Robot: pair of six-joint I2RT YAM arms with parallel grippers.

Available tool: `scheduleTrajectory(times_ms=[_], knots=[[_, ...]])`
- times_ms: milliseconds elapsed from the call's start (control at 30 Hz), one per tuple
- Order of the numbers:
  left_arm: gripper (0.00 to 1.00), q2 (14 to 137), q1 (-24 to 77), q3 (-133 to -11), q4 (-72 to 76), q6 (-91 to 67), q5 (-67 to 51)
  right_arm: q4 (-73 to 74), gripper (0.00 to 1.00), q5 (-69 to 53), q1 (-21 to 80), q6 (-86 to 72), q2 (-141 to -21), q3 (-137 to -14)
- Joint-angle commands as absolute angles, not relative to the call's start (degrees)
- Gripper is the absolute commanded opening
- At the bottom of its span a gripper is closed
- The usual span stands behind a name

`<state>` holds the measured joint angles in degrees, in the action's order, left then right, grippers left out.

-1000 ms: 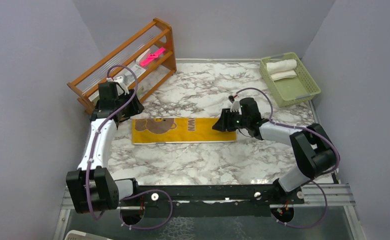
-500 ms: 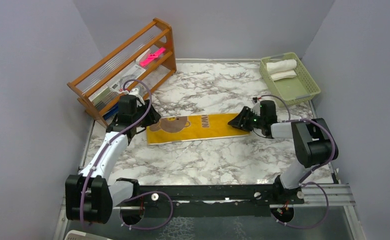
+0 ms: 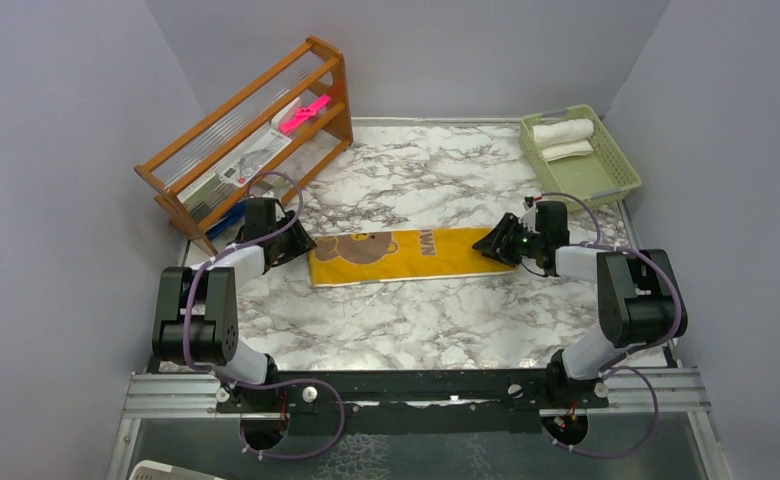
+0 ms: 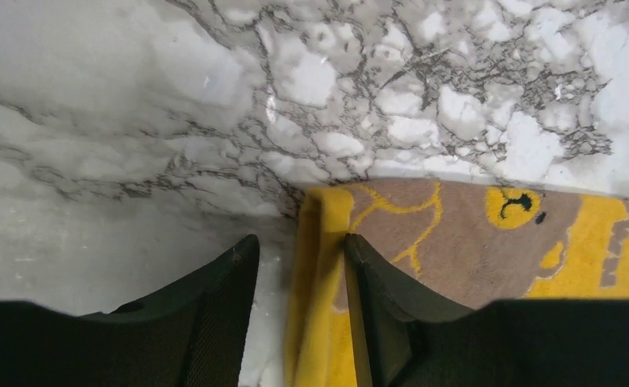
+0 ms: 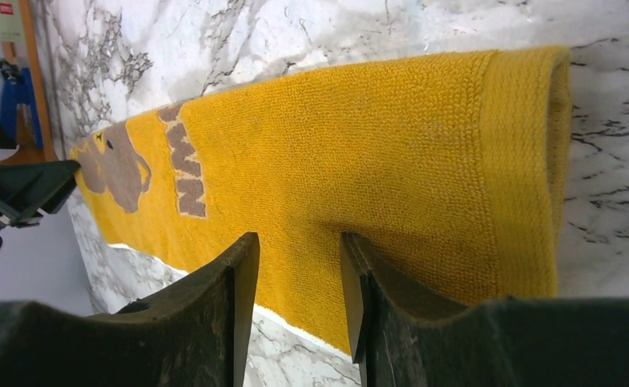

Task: Roll the towels
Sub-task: Fold the towel at the center of the board.

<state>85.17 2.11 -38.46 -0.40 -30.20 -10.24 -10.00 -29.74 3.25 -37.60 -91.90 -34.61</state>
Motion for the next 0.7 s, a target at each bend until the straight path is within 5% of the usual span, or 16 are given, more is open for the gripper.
scheduleTrajectory(times_ms=[0, 400, 667], knots=[[0.46, 88.8, -0.6, -35.0, 7.7, -30.9, -17.0, -4.0, 0.43, -25.5, 2.7, -35.7, -90.3, -35.2], [0.46, 99.3, -1.5, -27.8, 23.1, -34.5, -34.9, -4.0, 0.42, -26.0, 2.7, -35.2, -90.1, -35.3], [0.44, 95.4, -1.6, -23.9, 25.0, -37.0, -32.7, -2.6, 0.41, -25.5, 2.8, -34.4, -89.8, -36.3]])
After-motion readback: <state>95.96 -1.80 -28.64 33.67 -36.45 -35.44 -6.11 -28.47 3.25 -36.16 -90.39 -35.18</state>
